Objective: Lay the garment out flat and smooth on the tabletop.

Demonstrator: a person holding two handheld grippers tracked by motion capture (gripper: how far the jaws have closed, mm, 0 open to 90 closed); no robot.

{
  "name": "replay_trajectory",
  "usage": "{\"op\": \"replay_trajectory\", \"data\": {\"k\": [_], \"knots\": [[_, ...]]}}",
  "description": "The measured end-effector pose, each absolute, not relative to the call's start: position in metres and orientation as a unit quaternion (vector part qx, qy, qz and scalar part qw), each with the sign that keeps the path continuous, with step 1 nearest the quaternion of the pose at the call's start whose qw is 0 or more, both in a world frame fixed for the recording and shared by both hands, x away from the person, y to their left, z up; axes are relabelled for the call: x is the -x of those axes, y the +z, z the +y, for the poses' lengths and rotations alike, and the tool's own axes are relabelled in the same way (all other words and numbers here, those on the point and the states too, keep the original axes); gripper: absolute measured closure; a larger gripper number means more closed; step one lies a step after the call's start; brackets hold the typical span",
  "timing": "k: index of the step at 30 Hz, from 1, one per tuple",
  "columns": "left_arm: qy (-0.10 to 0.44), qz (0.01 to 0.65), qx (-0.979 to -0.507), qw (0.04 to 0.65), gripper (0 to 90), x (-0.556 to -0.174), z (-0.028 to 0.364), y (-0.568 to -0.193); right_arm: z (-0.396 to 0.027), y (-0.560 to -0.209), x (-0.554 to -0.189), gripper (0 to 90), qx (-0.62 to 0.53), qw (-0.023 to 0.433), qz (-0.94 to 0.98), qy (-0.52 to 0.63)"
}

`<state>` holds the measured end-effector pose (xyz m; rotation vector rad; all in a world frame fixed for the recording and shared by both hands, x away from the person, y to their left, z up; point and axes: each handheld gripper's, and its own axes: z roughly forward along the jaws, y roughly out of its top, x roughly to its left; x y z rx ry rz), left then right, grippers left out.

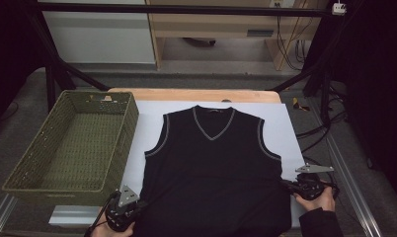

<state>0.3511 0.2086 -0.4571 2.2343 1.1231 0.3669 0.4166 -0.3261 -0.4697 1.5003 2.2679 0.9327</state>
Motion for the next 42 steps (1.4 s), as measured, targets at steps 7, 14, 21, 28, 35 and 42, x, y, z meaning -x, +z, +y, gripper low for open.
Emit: {"op": "replay_trajectory", "data": {"k": [7, 14, 21, 28, 35, 42], "knots": [[0.143, 0.415, -0.848, 0.298, 86.5, -0.343, 0.210, -0.460, -0.327, -0.470, -0.397, 85.7, -0.517, 0.135, 0.784, 0.316], [0.148, 0.407, -0.831, 0.349, 66.7, -0.357, 0.213, -0.457, -0.327, -0.467, -0.404, 56.7, -0.493, 0.145, 0.766, 0.385], [0.143, 0.401, -0.808, 0.408, 39.7, -0.379, 0.215, -0.453, -0.321, -0.462, -0.419, 37.7, -0.467, 0.121, 0.742, 0.465], [0.134, 0.383, -0.806, 0.431, 20.6, -0.403, 0.208, -0.449, -0.310, -0.458, -0.437, 29.7, -0.442, 0.108, 0.737, 0.499], [0.152, 0.370, -0.800, 0.447, 11.2, -0.424, 0.203, -0.444, -0.299, -0.455, -0.455, 24.4, -0.434, 0.105, 0.735, 0.510], [0.148, 0.366, -0.796, 0.459, 2.7, -0.444, 0.198, -0.437, -0.293, -0.456, -0.468, 17.4, -0.433, 0.102, 0.743, 0.501]]}}
